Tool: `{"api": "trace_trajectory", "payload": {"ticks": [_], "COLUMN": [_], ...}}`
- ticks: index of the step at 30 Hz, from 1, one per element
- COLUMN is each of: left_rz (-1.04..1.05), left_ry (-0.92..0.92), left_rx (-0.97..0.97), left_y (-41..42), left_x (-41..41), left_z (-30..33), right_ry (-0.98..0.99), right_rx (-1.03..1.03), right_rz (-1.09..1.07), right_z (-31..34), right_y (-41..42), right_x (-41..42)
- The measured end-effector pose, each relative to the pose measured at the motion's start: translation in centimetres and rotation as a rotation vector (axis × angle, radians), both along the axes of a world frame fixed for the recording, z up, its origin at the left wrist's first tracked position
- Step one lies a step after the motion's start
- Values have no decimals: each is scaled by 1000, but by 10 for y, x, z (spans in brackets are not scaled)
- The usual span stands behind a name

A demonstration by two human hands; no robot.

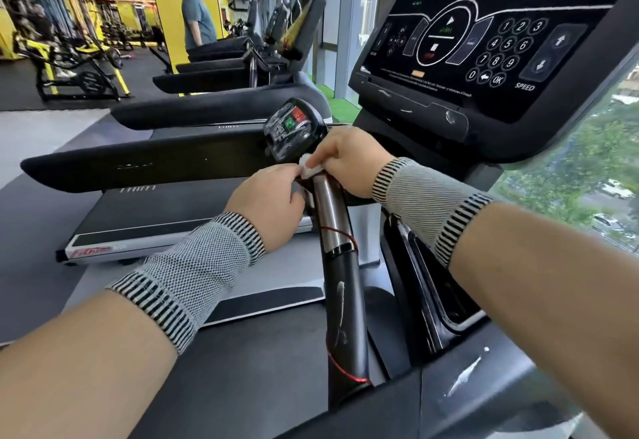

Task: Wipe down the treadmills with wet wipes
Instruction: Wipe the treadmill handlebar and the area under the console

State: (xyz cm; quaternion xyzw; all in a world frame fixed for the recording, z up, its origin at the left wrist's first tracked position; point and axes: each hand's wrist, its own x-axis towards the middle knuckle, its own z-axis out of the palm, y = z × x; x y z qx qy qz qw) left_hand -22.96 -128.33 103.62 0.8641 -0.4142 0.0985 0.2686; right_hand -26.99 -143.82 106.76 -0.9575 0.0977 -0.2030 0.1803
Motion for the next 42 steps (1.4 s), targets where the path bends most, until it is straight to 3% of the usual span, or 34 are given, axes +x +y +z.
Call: {"api": "trace_trajectory", "payload": {"ticks": [5, 10, 15, 21, 23, 27, 29, 33, 38, 42], "left_rz": [2, -13, -29, -67, -51, -25, -52, -158, -221, -198], "left_ry": [24, 0, 17, 54, 92, 108, 128, 128, 50, -102], "left_rx": [21, 1, 29, 28, -6, -17, -7, 7, 12, -16], "left_y": [4, 4, 0, -5, -5, -4, 0, 8, 12, 8], "left_x": [0, 0, -4, -2, -2, 0, -1, 0, 5, 8], "left_z": [-5, -4, -5, -7, -8, -8, -8, -9, -9, -7], "right_ry": [-62, 21, -187, -63, -71, -160, -184, -7, -183, -22], "right_rx": [71, 46, 473, 868, 844, 445, 340, 327, 399, 303], "right_rz": [-8, 22, -177, -139, -78, -99, -104, 20, -81, 51], "right_z": [5, 4, -8, -28, -29, -18, -15, -12, -17, -27], "right_y": [3, 0, -4, -10, -8, 3, 10, 12, 7, 9], "right_x": [6, 0, 3, -31, -40, -38, -36, -52, -65, -82]}}
